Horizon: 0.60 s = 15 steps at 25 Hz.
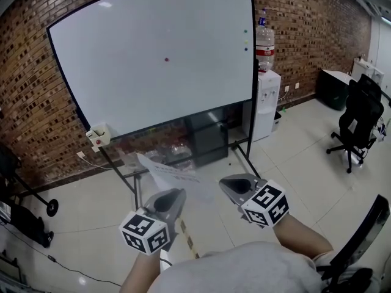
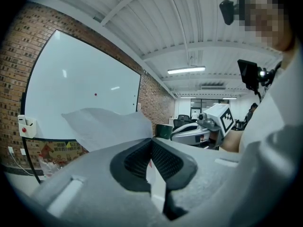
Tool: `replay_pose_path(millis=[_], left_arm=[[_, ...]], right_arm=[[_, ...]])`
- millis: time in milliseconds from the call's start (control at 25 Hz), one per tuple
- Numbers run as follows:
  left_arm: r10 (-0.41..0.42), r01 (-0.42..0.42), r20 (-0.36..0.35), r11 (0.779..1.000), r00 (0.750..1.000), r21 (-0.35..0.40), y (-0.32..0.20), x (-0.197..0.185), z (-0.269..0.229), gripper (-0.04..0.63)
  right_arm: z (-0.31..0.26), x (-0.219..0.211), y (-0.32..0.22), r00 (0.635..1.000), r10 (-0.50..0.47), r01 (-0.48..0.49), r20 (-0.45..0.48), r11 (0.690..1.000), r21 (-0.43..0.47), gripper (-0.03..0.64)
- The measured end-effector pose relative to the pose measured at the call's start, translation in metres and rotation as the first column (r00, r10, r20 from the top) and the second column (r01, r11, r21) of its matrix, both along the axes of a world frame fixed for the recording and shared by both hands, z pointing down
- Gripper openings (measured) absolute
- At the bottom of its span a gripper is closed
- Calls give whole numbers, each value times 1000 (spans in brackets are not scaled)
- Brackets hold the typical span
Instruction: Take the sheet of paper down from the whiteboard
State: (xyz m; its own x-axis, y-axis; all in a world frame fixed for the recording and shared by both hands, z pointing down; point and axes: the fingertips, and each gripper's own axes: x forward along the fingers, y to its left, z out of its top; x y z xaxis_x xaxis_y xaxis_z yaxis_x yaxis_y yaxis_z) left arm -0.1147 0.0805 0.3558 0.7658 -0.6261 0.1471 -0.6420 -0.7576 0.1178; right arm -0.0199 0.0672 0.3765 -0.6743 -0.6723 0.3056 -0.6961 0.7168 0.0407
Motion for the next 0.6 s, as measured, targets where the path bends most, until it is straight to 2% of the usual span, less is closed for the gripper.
replay_pose_path(millis=[280,600], left_arm=[[9,-9,6,1000,1000,0,7,1,3,0],[17,-17,3,1000,1000,1,13,-25,21,0]], right_arm=[[3,0,7,1000,8,-8,5,1000,3,0],[23,-23,16,1000,22,-22,1,1000,1,0]])
